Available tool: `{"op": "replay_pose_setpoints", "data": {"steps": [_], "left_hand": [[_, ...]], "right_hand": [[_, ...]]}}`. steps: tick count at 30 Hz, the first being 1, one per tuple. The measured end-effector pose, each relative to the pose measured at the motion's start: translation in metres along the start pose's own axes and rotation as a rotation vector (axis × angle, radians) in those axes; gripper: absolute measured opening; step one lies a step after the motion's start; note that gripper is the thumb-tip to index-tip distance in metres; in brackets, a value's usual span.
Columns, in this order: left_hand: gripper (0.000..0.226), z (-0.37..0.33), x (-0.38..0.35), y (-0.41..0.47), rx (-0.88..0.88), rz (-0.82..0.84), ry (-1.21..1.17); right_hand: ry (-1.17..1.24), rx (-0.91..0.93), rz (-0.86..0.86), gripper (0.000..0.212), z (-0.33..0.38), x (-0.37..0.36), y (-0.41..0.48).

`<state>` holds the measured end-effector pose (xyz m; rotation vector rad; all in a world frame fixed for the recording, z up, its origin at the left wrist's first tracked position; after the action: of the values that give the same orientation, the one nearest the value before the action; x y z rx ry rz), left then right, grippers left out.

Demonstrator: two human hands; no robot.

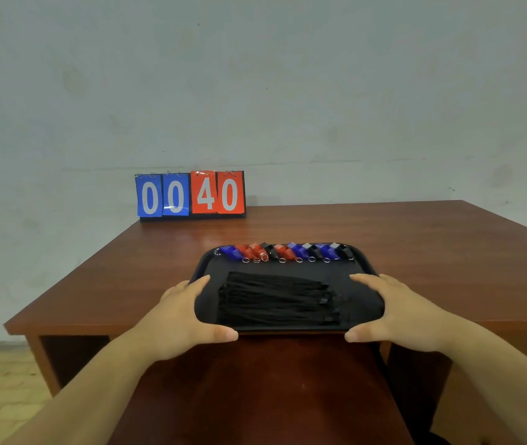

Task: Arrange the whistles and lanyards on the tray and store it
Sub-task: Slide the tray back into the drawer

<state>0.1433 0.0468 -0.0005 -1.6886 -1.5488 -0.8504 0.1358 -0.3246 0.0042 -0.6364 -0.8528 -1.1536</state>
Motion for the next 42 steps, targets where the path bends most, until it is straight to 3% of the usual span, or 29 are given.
{"op": "replay_pose_setpoints", "data": {"steps": [14, 20, 25, 42], "left_hand": [[0.135, 0.049, 0.015, -0.133, -0.010, -0.088, -0.056], [0.101, 0.061, 0.017, -0.180, -0.122, -0.016, -0.151], [0.102, 0.071, 0.014, -0.205, -0.135, -0.015, -0.161], [0.101, 0.107, -0.041, -0.170, -0.023, 0.115, -0.114]], "right_hand": [[0.005, 0.090, 0.027, 0.127, 0.072, -0.048, -0.090], [0.047, 0.069, 0.066, 0.129, 0.095, -0.076, -0.131], [0.042, 0.056, 0.079, 0.131, 0.102, -0.091, -0.156], [0.100, -0.023, 0.168, 0.132, 0.069, -0.131, -0.142]]}}
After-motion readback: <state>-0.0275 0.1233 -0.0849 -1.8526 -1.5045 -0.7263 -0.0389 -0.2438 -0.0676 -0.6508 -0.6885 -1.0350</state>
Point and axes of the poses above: each hand's wrist, its own y-axis towards the middle knuckle, its own x-axis out of the back of the hand, z = x × y, the point moved 7 cm from there along y, towards the middle knuckle, and after that the axes turned 7 degrees about x, right-handed, at the moved point
